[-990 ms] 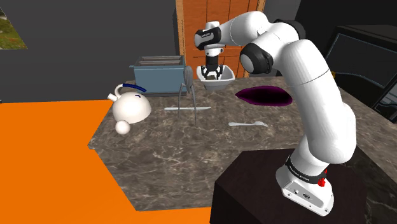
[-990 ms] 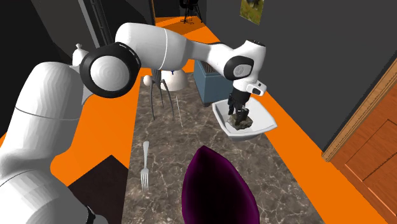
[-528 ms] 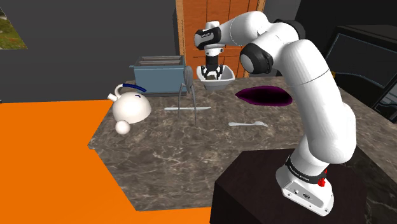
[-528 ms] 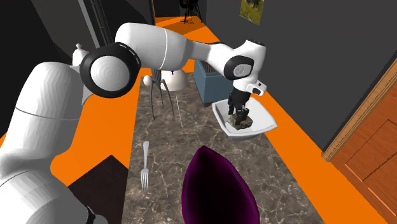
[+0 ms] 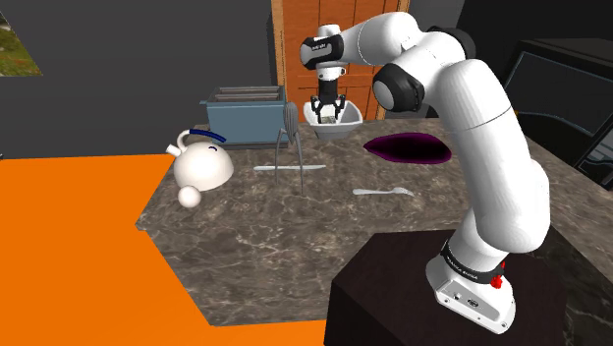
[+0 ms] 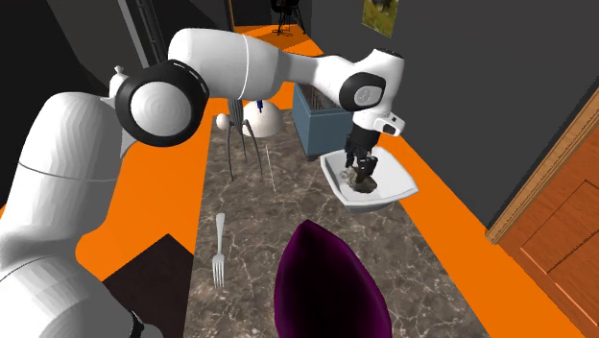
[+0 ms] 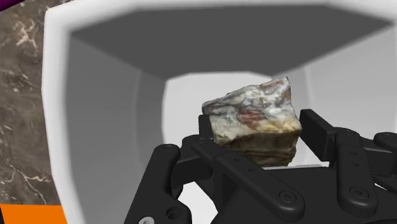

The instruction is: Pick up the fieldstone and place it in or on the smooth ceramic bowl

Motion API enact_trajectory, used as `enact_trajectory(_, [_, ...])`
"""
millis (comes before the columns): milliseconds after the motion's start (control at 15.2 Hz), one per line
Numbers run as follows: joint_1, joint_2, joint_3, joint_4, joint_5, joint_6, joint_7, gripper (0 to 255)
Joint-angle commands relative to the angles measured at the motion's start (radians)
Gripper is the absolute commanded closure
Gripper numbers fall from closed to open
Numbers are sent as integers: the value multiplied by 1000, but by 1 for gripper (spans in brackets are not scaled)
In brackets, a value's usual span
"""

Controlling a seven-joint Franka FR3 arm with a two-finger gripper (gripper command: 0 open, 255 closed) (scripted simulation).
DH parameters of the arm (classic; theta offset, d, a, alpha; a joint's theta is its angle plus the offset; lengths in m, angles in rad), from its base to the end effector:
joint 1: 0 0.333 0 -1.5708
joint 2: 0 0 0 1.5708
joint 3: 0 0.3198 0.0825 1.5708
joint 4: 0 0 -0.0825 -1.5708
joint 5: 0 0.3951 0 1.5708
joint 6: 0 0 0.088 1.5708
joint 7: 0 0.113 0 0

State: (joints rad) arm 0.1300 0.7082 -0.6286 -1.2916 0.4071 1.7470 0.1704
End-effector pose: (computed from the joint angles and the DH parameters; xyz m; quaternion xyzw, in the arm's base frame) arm 0.6929 -0.2142 0.3645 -0.9421 0.3293 0.0619 0.0080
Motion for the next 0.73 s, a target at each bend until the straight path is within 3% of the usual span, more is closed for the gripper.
enact_trajectory(0, [-3,-5,-2,21,-4,-24,4,255])
enact_trajectory(660, [-25,-22,-10,135,-17,-145,22,255])
